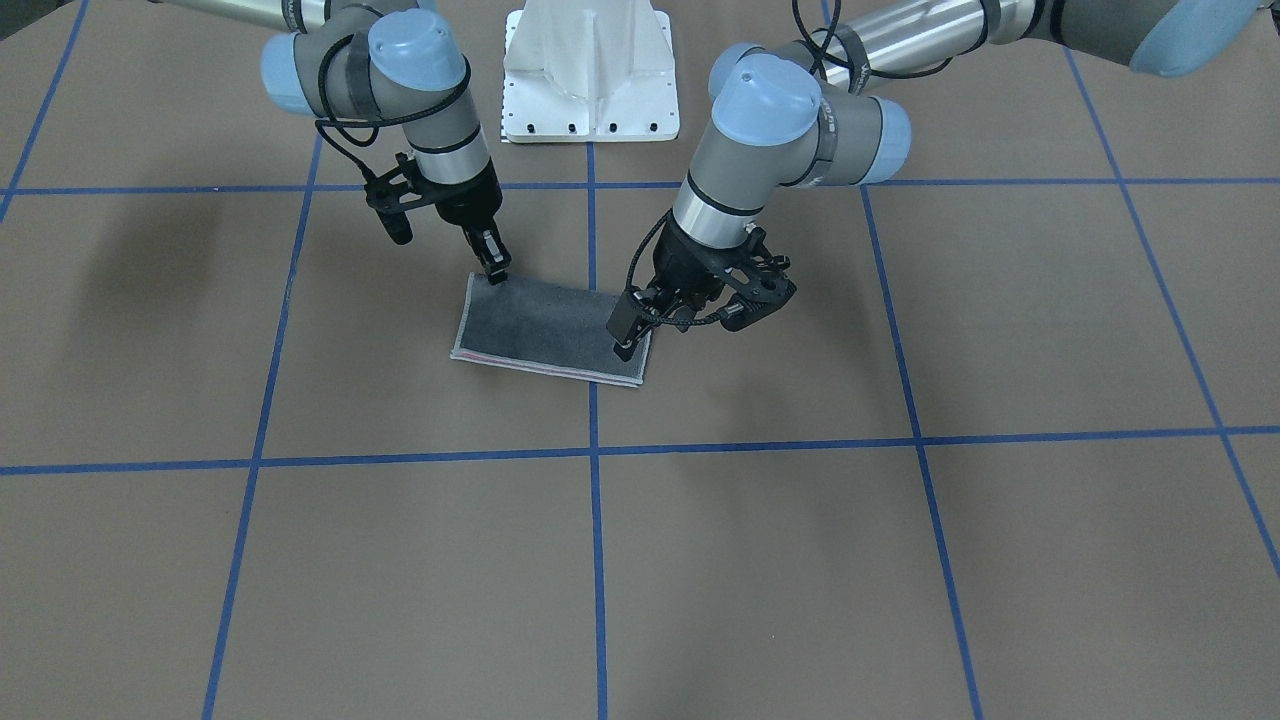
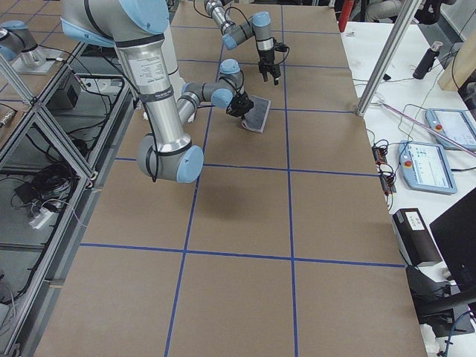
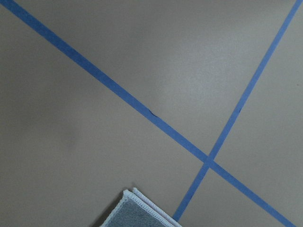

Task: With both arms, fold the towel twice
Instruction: 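Grasp the folded towel's end with the right gripper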

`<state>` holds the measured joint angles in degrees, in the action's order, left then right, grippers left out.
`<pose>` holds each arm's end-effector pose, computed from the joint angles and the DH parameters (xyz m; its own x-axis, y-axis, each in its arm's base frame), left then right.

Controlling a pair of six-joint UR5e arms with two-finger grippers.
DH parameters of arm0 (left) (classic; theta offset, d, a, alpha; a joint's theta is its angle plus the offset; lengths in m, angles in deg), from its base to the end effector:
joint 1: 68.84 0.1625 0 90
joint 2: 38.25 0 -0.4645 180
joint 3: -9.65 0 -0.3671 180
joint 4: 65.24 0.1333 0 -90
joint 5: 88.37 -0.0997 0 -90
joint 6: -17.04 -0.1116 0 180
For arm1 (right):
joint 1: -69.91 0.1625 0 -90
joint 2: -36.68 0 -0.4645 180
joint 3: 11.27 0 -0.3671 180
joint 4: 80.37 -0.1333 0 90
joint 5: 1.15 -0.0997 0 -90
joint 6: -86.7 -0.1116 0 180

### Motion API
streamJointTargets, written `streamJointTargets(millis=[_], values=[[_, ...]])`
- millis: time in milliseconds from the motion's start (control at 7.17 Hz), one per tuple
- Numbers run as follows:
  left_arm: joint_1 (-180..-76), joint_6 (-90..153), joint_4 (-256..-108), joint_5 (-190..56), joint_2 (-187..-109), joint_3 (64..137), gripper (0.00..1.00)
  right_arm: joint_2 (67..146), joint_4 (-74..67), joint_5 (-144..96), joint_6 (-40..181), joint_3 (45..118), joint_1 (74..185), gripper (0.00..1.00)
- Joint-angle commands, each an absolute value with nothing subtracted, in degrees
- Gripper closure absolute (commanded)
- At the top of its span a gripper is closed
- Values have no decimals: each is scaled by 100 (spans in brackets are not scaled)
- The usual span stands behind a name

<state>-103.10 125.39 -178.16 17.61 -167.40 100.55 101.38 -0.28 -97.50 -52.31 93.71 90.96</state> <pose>0.5333 -0.4874 0.2465 0.2499 -0.5364 -0.8061 0.4396 0.8046 -0.3992 -0.5423 -0.3383 0.3395 0.1823 0.8740 0.4504 -0.6332 0.4548 -0.6263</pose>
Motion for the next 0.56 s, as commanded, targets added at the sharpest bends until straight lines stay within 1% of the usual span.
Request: streamJointTargets(millis=[0,139,418], values=[[-10312,12611,-17783,1954,-16693,10307,1,10137,469,-9756,-5410,9796,8663,100],[-10251,12838,-17792,1999,-16675,10325,1,10120,610,-9765,-5419,9955,8470,100],[-10137,12875,-17792,1991,-16553,10334,2,10023,629,-9774,-5428,9956,8223,100]])
